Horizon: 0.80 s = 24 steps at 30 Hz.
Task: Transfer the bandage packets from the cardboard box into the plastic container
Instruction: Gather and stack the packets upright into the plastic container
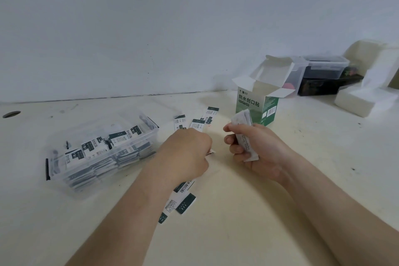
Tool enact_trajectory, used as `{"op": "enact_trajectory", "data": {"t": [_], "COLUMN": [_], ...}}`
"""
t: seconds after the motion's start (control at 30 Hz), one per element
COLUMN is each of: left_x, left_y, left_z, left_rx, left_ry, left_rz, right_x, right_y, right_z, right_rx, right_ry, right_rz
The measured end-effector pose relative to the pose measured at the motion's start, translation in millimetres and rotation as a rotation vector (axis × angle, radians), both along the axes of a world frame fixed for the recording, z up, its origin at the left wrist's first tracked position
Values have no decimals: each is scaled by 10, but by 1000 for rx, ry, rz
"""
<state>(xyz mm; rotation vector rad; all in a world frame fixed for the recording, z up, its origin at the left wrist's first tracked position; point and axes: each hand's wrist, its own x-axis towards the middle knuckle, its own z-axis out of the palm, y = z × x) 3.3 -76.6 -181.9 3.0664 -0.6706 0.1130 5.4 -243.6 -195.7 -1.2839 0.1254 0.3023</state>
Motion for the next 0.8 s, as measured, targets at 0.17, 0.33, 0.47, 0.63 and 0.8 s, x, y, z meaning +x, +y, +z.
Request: {"op": "enact_trajectory", "data": {"t": [0.17,0.33,0.47,0.63,0.8], "left_x": [19,34,39,-51,-42], "left_y": [-28,32,6,-203,67], "left_z": [-40,65,149,107,278], "left_rx": [0,-306,-995,-1282,-709], "left_ry": [-91,-129,56,424,171], "left_rz": [7,99,224,177,62], "right_x": [21,28,-14,-76,-75], "right_y": [-4,-6,31,144,135], "right_z": [-13,8,32,-14,24], "right_rx": [93,190,137,-116,119], "right_ry": [24,23,-91,-235,-139], "right_rz": [0,-28,11,31,24]}}
